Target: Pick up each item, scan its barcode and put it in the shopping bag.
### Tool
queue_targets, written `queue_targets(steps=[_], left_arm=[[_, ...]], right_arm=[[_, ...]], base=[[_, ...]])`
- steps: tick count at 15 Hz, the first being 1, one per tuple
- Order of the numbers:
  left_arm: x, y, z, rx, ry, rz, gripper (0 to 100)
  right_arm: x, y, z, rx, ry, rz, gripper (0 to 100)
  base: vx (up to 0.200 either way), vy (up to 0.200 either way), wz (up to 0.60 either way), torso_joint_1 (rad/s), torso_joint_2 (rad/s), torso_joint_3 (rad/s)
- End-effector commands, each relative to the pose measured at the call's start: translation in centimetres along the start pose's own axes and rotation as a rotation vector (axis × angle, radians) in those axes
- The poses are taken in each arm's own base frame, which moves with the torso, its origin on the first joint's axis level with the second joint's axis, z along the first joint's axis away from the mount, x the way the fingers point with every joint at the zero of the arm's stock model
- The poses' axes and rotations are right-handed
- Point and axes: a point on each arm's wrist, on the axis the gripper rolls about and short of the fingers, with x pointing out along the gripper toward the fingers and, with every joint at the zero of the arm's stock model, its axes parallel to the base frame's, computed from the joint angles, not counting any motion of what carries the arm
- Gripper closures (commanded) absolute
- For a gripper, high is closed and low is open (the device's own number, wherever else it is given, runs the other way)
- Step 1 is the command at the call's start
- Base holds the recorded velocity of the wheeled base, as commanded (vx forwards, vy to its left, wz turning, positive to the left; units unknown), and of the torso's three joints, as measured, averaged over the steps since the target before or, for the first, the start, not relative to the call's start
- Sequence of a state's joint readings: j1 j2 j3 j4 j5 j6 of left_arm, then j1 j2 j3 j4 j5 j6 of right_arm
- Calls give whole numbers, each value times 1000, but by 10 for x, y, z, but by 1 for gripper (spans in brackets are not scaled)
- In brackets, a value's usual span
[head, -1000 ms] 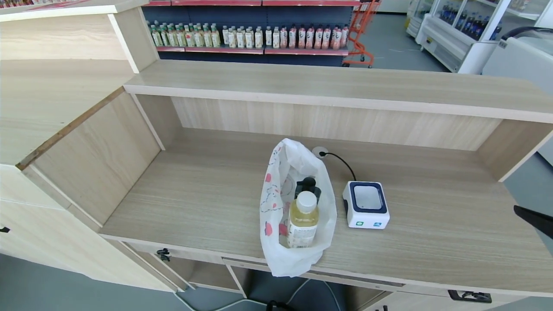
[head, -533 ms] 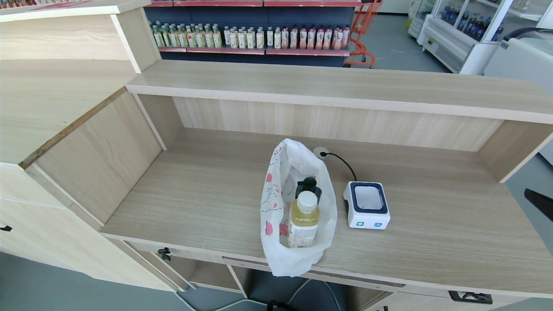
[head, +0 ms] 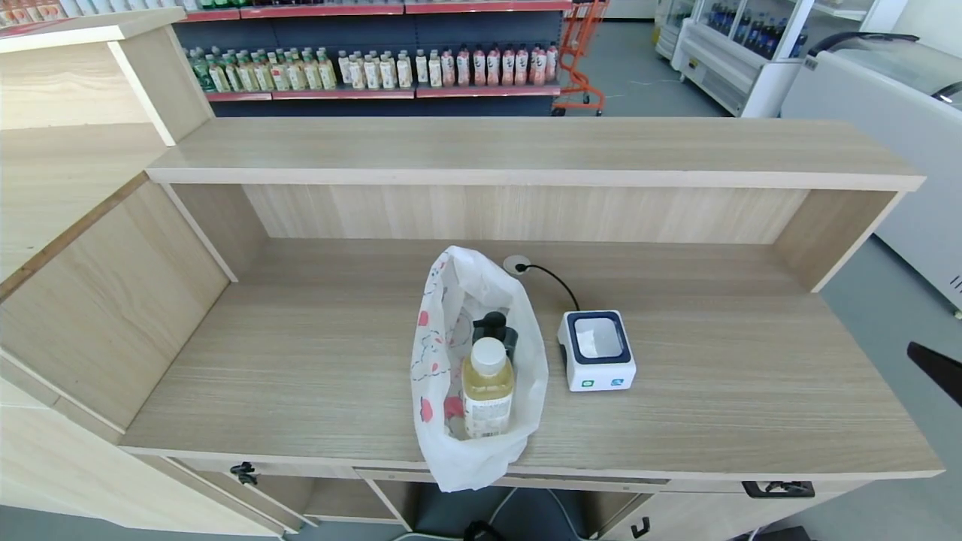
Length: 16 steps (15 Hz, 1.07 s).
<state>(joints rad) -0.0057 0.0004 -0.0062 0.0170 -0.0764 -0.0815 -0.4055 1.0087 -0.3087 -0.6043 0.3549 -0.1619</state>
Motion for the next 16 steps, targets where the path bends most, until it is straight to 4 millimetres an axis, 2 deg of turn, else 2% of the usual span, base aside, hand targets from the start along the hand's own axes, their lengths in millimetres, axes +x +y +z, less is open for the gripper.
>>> queue_targets(steps=[1,4,8,10,13,16], left_arm=[[0,0,0,0,0,-1,0],[0,0,0,-1,0,-1,0],[0,0,0,0,0,-1,0],[0,0,0,-1,0,-1,0],[0,0,0,0,0,-1,0],[0,0,0,-1,0,-1,0]], right_arm=[[-9,7,-10,9,3,16,0],[-32,20,-32,13,8,27,0],[-76,43,-71,31,3,-5,0],[-92,46,-84,34,25,-67,0],[-117,50,-105,47,-20,-61,0],[-125,50,-113,63,-70,-7,0]], base=[[0,0,0,0,0,0],[0,0,0,0,0,0],[0,0,0,0,0,0],[0,0,0,0,0,0],[0,0,0,0,0,0],[0,0,0,0,0,0]])
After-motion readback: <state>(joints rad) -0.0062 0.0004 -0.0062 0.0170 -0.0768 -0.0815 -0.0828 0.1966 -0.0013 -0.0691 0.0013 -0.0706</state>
